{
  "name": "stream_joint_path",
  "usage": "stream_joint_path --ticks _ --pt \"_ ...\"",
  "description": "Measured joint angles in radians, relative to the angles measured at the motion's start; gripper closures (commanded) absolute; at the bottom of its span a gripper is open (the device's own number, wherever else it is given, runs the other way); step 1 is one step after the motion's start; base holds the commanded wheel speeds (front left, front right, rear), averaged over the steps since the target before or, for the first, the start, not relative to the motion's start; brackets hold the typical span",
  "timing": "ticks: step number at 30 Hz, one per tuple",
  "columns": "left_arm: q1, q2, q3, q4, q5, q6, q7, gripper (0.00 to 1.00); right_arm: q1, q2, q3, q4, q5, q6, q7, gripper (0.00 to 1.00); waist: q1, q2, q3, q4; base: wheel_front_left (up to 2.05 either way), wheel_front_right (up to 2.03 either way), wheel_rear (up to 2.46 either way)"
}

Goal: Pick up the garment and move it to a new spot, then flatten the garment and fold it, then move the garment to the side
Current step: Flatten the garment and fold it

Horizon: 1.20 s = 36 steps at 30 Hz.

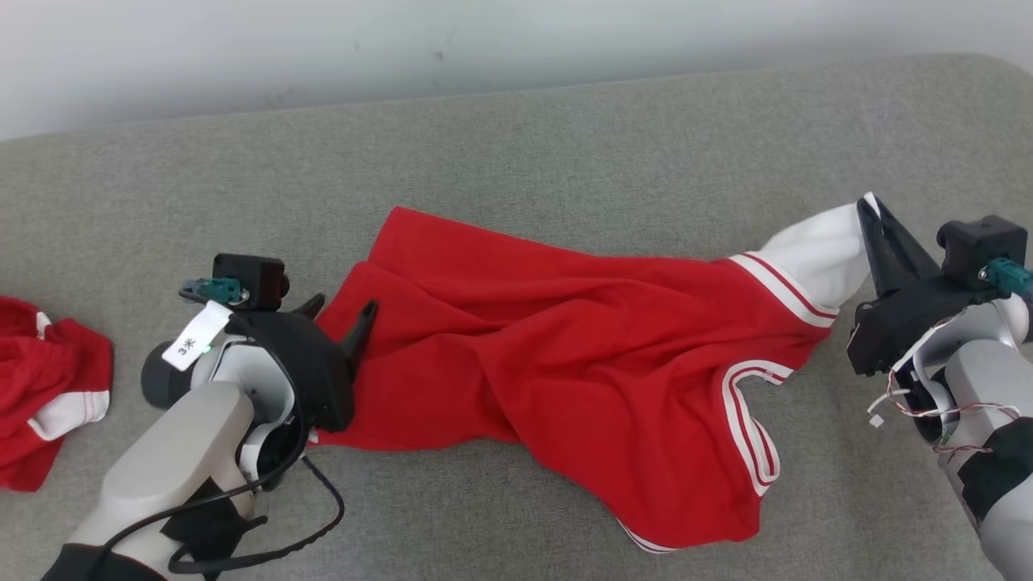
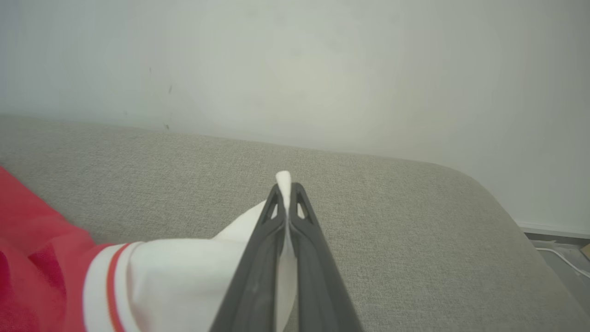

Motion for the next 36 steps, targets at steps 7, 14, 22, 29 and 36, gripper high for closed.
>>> stream_joint_path --ticks 7,14,22,29,36 --pt "-0.001 -0.026 -0.02 0.123 -0.017 -0.031 0.082 0.0 -0.007 -0.006 0.002 -0.038 -0.007 -0.003 0.0 1.0 0.0001 0.0 0.018 -0.018 0.0 0.0 0.0" --pt "-0.034 -0.053 -0.021 0.178 -0.039 -0.062 0.142 1.0 0.004 -0.024 -0.007 -0.063 -0.008 -0.013 0.0 1.0 0.0 -0.0001 0.019 -0.009 0.0 0.0 0.0" --pt "-0.023 -0.052 -0.028 0.181 -0.039 -0.091 0.132 1.0 0.021 -0.034 -0.023 -0.081 -0.007 -0.02 0.0 1.0 0.0 -0.0001 0.007 0.028 0.0 0.0 0.0" --pt "0.057 -0.006 -0.046 0.132 -0.037 -0.107 0.085 1.0 0.067 -0.036 -0.038 -0.081 0.004 -0.022 -0.007 1.0 0.0 -0.0001 -0.018 0.077 0.0 0.0 0.0" --pt "0.173 0.044 -0.063 0.029 -0.028 -0.108 0.034 1.0 0.109 -0.036 -0.045 -0.081 0.012 -0.022 -0.007 1.0 0.0 -0.0001 -0.053 0.132 0.0 0.0 0.0"
